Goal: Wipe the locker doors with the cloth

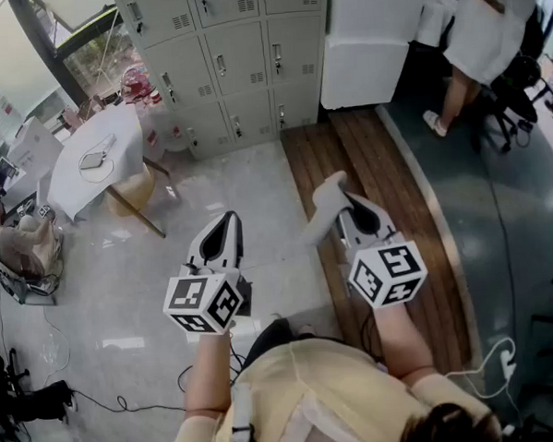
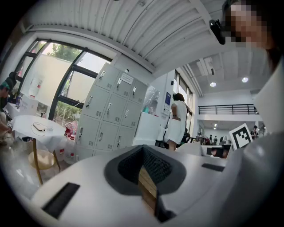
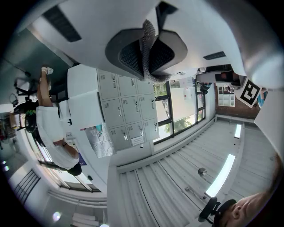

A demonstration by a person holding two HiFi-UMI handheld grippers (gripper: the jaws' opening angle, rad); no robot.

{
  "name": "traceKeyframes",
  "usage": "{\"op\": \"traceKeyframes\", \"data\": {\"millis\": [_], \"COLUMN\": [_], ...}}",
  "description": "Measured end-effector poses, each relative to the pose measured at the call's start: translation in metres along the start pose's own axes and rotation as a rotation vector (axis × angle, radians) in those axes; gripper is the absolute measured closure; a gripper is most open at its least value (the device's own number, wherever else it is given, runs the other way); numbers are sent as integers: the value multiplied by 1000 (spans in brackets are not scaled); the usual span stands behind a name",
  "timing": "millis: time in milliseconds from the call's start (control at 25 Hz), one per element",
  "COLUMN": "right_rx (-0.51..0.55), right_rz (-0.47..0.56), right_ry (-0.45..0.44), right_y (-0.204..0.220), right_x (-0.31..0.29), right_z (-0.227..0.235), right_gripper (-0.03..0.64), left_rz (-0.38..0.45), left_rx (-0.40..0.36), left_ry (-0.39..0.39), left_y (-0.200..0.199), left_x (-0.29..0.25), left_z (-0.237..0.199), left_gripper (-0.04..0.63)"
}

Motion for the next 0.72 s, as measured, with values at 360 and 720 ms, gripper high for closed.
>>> {"op": "traceKeyframes", "data": {"millis": [360,720], "right_rx": [-50,-29], "right_rz": [-17,-63], "right_ry": [11,-7], "right_y": [12,20], "right_x": [-6,-53], "right_z": [6,-2], "right_gripper": [611,611], "left_rz": [8,-28], "left_rx": [22,4], "left_ry": [-8,-32], "left_y": [4,-2], "left_x": [-5,-38], "left_z": [-8,-44], "left_gripper": [607,607]}}
Point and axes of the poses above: the fingertips, and each gripper's own axes: x backward along the fingers, z to its right, y out of its underside, the point moved 5 cm from there along x, backward along the fingers, and after that the axes turned 5 degrees about x, right-handed, at the moved point
